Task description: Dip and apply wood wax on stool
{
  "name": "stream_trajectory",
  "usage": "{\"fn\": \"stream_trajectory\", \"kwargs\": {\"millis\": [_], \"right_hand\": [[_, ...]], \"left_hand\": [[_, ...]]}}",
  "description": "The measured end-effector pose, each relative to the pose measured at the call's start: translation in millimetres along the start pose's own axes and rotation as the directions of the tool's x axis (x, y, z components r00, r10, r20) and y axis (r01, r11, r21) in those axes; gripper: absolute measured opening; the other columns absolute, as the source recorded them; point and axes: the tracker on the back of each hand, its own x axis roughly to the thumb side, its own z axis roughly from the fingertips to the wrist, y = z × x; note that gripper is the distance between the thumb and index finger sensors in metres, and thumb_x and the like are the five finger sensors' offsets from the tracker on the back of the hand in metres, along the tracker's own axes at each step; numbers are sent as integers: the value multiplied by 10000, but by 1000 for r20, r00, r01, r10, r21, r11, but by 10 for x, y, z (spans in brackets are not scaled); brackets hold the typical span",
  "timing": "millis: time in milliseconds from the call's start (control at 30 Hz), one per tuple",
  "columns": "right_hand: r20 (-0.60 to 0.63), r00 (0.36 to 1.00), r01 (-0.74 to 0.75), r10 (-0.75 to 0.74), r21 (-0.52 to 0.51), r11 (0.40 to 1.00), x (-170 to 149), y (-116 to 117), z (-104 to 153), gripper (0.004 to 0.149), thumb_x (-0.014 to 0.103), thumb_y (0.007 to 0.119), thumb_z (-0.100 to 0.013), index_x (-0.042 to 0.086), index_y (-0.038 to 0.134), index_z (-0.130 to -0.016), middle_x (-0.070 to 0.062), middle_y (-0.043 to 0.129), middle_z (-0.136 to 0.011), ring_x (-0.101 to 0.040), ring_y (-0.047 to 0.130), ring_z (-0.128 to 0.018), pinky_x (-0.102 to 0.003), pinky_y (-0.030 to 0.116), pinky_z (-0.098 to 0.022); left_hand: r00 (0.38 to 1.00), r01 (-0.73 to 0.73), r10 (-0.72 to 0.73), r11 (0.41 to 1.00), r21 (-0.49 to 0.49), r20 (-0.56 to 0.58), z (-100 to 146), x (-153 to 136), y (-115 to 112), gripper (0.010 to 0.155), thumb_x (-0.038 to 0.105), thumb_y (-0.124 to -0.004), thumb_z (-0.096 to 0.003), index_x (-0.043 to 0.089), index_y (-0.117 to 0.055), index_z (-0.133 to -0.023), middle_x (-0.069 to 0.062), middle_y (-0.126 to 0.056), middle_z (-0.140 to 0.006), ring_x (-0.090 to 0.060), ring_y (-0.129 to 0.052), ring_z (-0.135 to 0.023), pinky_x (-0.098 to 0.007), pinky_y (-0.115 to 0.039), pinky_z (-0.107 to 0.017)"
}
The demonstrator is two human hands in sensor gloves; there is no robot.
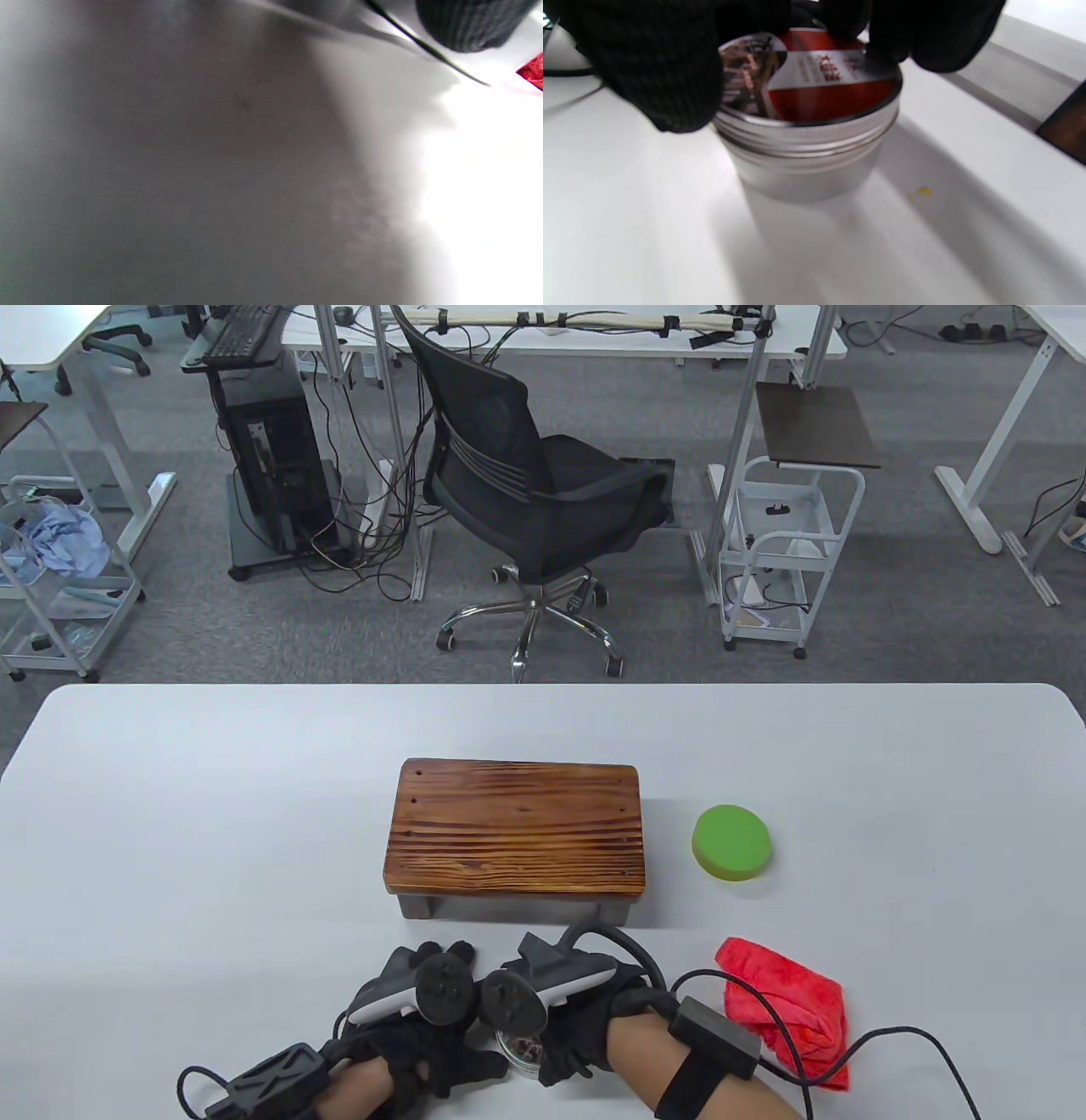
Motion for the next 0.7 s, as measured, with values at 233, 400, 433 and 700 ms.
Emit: {"fn": "stream_trajectory", "kwargs": {"millis": [233,400,433,700], "right_hand": [[-34,999,35,-37,-52,998,-39,64,-1,760,512,937,-451,198,575,-1042,-127,580,-1049,-309,777,-867,-373,844,-635],[-110,990,73,-83,-87,994,-19,108,22,772,537,909,-457,161,573,-1042,-149,591,-1032,-324,781,-846,-350,854,-613],[-143,985,85,-99,-99,991,-2,119,29,774,543,905,-459,155,575,-1041,-150,594,-1030,-323,784,-842,-346,856,-609],[-345,913,184,-216,-124,975,78,176,72,798,565,871,-485,107,553,-1056,-176,582,-1025,-355,774,-826,-339,844,-595]], "left_hand": [[1000,-3,3,1000,-2,1,-4,-3,-3,740,777,-586,-607,500,-105,-1096,-197,250,-1102,-549,246,-881,-797,34,-528],[1000,-4,4,1000,-2,2,-6,-4,-5,709,774,-570,-621,509,-113,-1094,-197,250,-1103,-550,245,-881,-797,33,-529],[1000,-2,2,1000,-1,1,-6,-4,-4,702,772,-564,-626,509,-111,-1094,-195,250,-1103,-549,245,-882,-797,33,-529],[1000,-1,1,1000,1,2,-7,-6,-6,689,773,-557,-634,511,-117,-1096,-197,246,-1105,-551,240,-884,-797,29,-532]]}}
